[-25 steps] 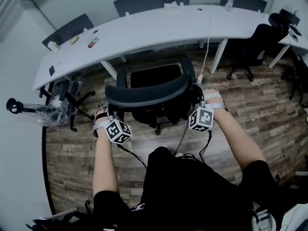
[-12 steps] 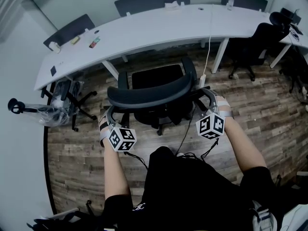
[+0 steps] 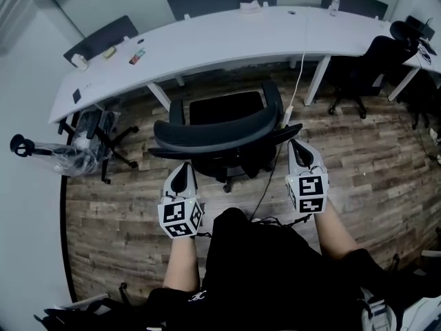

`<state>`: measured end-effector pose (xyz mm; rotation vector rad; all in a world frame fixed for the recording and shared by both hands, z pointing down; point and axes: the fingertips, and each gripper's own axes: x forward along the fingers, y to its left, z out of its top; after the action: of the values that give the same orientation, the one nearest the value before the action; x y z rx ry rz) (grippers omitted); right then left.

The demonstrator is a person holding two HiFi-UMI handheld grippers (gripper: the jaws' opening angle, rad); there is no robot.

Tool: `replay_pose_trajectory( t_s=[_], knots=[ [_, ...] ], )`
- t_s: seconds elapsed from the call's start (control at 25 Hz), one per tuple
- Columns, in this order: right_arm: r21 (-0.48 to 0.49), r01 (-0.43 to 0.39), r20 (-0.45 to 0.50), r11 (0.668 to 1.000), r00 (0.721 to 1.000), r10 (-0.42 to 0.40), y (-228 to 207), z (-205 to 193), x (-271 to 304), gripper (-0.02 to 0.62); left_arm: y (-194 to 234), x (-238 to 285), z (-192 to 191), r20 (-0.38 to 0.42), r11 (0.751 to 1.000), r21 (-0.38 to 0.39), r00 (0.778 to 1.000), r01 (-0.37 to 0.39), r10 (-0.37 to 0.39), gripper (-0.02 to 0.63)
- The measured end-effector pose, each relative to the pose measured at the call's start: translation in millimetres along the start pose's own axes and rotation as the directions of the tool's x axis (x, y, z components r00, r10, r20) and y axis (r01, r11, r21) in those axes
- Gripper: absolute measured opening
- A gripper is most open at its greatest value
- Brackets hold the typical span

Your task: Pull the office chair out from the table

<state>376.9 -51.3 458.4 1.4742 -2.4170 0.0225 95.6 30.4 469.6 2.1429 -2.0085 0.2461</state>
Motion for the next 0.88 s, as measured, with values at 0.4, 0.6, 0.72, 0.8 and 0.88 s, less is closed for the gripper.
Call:
replay_pose_trajectory(
  t_s=[0.4,0.6,0.72,0.8,0.88],
  knots=[
    [0.064,-0.001,0.035,0.998,0.999,-0.001,1.8,1.7,-7.7,0.006,-22.0,-2.9,20.5,0.027,1.000,-0.012,1.000,0.009,-0.008,0.011],
    [0.072,-0.029,0.025,0.997,0.999,0.027,6.7,-2.1,-4.2,0.005,-23.8,1.3,17.4,0.006,1.000,-0.004,1.000,0.010,-0.010,0.009],
    [0.069,-0.049,0.025,0.996,0.999,0.047,10.9,-2.8,-1.9,0.005,-23.0,1.5,18.6,0.015,1.000,0.001,1.000,-0.002,0.002,0.009],
    [0.065,-0.057,0.026,0.996,0.998,0.056,13.6,-2.3,-1.2,0.005,-21.7,1.1,20.1,0.021,1.000,0.002,1.000,-0.012,0.012,0.009],
    [0.065,-0.061,0.028,0.996,0.998,0.059,15.0,-1.6,-0.5,0.006,-20.7,2.1,20.7,0.017,1.000,0.002,1.000,-0.016,0.016,0.009]
  ],
)
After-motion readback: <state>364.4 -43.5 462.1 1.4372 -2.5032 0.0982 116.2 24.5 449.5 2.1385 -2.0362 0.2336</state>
